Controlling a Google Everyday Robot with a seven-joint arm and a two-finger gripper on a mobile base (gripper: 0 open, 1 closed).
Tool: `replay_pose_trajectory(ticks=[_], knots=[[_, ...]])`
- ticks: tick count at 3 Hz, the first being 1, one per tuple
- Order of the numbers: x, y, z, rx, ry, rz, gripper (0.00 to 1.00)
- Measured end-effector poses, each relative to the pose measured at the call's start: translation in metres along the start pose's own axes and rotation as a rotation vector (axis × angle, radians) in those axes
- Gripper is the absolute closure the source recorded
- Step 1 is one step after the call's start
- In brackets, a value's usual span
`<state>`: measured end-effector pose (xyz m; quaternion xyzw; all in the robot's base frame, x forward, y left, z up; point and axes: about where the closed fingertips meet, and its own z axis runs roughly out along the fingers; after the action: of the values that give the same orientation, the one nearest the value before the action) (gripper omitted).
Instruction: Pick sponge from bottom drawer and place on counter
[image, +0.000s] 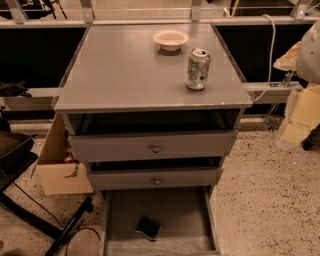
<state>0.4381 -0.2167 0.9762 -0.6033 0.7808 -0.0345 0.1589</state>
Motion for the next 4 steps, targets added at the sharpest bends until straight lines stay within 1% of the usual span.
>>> replay_pose_trajectory(ticks=[1,2,3,4], knots=[[-0.001,0.0,-0.006,0.02,0.007,0.005,0.0],[-0.012,0.026,0.007,0.059,-0.028,-0.032,0.0],[-0.019,0.05,0.057,0.077,-0.039,-0.055,0.0],[-0.032,0.081,0.186,-0.003,-0.042,-0.083,0.0]])
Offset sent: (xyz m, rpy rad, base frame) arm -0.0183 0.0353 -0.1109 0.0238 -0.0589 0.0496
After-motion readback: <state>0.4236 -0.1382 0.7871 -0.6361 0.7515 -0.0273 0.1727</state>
